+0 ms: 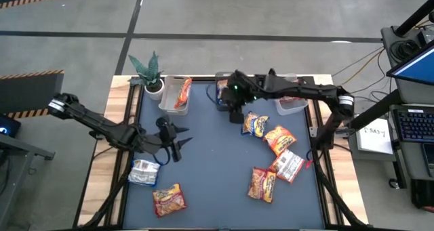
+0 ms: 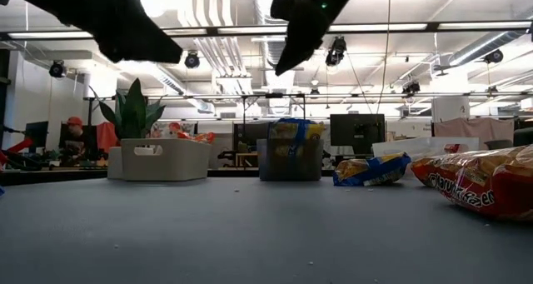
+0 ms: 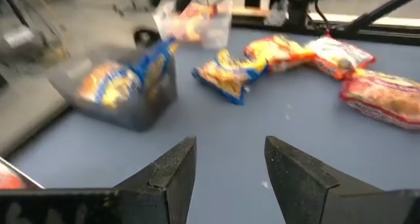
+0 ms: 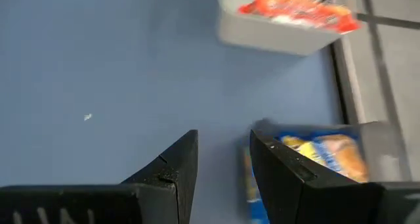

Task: Sort Maruchan noodles
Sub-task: Put the red noodle pack into the transparent bin

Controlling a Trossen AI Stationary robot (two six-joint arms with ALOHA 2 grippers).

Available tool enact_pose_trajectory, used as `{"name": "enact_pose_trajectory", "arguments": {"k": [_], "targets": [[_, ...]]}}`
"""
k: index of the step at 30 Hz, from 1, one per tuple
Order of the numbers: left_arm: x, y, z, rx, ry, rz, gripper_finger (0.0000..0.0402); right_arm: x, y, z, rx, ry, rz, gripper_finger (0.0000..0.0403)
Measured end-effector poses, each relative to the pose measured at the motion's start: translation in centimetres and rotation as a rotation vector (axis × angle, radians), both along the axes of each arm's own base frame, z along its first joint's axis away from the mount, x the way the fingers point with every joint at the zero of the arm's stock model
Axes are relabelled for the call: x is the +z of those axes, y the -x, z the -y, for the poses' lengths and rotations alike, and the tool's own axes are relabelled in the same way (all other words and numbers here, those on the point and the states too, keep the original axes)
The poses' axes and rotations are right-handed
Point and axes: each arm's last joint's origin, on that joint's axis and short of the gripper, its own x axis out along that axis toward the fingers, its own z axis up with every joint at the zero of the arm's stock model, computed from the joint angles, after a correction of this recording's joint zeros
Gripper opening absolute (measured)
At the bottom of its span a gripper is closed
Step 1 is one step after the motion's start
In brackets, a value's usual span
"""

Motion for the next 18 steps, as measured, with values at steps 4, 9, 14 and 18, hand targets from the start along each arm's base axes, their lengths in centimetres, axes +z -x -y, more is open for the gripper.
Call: {"name": "enact_pose_trajectory", "arguments": {"k": [4,9,14,18], "targets": [[-0.9,-0.4,0.4,-0.055,0.106,-0.05,0.016,-0.8,1.0,-2.5,0.007,-0.04,0.025,0.0128],[-1.5,-1.6,2.0,-0.237,0.26,-0.133,0.0153,-2.8,2.7,-5.5,0.024,-0.093,0.052,0.0128],[-1.3,-3.0,4.7,-0.499,0.433,-0.27,0.0147,-4.5,4.3,-7.4,0.042,-0.087,0.154,0.0128],[-0.7,-3.6,6.2,-0.486,0.573,-0.453,0.0153,-5.4,5.4,-7.7,0.035,-0.101,0.249,0.0128]]}}
